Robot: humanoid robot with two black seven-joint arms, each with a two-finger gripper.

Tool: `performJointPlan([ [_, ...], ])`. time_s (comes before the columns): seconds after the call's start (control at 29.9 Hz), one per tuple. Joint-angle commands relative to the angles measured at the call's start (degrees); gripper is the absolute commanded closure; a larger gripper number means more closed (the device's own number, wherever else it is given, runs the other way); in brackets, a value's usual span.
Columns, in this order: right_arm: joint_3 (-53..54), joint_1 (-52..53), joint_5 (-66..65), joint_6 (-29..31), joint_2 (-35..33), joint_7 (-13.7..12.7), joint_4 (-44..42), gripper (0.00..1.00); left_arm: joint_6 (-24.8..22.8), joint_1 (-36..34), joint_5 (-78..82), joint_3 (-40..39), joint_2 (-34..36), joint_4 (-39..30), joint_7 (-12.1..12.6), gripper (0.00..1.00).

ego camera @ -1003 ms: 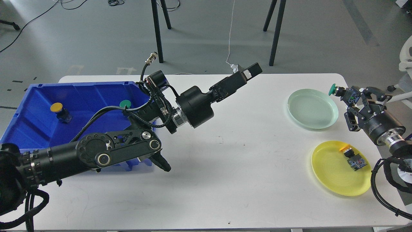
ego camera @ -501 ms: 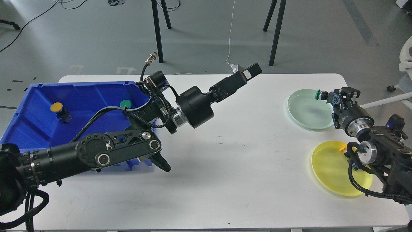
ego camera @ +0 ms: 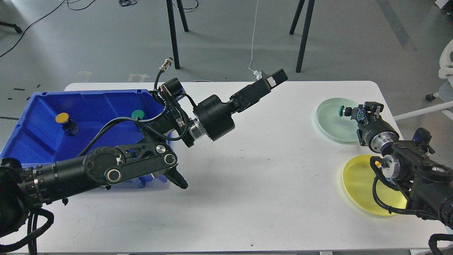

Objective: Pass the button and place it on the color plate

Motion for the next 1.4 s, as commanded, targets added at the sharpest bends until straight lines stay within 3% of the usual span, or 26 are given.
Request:
performJointPlan([
  [0.0, -0.01, -0.05, 0.07, 0.00, 0.02, 0.00, 0.00, 0.74, 0.00, 0.00, 0.00, 0.01, 0.00, 0.00, 0.01, 0.21],
  [0.2, 0.17, -0.05, 0.42, -0.26, 0.10, 0.00, -0.09, 0.60, 0.00, 0.00, 0.00, 0.01, 0.00, 0.00, 0.01, 0.21],
  [0.43, 0.69, 0.04, 0.69, -0.17, 0.28, -0.09, 0.09, 0.53, 0.00, 0.00, 0.00, 0.01, 0.00, 0.00, 0.01, 0.21],
  [0.7, 2.80, 0.04, 0.69, -0.26, 0.72, 0.00, 0.27, 0.26, 0.00, 0.00, 0.00, 0.01, 0.00, 0.00, 0.01, 0.21],
  [0.8, 2.80, 0.04, 0.77, -0.17, 0.72, 0.17, 0.70, 0.00, 0.00, 0.00, 0.00, 0.01, 0.00, 0.00, 0.01, 0.21],
  [1.14, 10.79, -0.84, 0.77, 0.09, 0.02, 0.17, 7.73, 0.01, 0.00, 0.09, -0.52, -0.43, 0.00, 0.00, 0.01, 0.20],
  [1.37, 11.59, -0.93, 0.77, 0.00, 0.02, 0.09, 8.18, 0.01, 0.00, 0.09, -0.87, -0.43, 0.00, 0.00, 0.01, 0.20],
])
